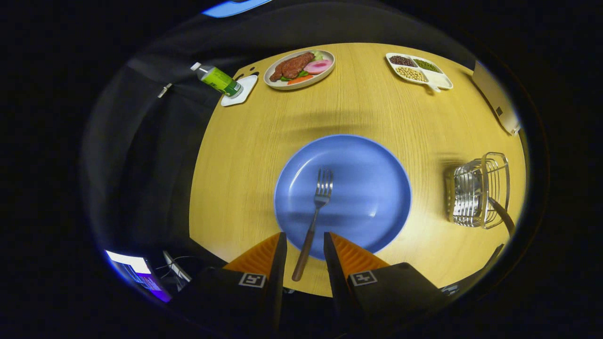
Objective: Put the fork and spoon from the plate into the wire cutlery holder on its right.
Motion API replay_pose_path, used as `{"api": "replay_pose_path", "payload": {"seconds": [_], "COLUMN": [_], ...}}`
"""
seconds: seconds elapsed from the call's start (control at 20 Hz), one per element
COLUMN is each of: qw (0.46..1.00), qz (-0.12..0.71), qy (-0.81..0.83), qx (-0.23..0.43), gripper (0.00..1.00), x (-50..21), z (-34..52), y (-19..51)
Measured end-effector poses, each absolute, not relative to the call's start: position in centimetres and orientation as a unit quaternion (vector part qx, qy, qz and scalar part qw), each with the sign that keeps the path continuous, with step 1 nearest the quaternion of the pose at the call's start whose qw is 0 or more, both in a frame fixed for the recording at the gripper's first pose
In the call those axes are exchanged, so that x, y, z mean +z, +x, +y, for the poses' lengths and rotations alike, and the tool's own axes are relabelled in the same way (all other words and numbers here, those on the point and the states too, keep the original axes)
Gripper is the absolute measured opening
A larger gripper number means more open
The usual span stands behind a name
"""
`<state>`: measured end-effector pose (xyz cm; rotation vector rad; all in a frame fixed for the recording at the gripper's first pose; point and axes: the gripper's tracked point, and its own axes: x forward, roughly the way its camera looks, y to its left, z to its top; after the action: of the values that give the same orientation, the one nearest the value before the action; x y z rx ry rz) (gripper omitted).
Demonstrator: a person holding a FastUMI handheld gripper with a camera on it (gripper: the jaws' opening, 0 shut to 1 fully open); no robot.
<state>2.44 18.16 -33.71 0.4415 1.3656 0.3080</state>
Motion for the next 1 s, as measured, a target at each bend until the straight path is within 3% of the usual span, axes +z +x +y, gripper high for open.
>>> {"api": "replay_pose_path", "payload": {"seconds": [0.45, 0.6, 0.65, 1.0], "qw": [0.738, 0.745, 0.741, 0.742], "qz": [0.65, 0.643, 0.645, 0.628], "qy": [0.159, 0.162, 0.164, 0.203], "qx": [0.085, 0.072, 0.083, 0.12], "gripper": [0.5, 0.1, 0.06, 0.06], "x": [-39.9, -40.3, -40.3, -37.5], "z": [19.6, 19.3, 19.5, 18.7], "y": [3.4, 3.9, 3.6, 3.6]}}
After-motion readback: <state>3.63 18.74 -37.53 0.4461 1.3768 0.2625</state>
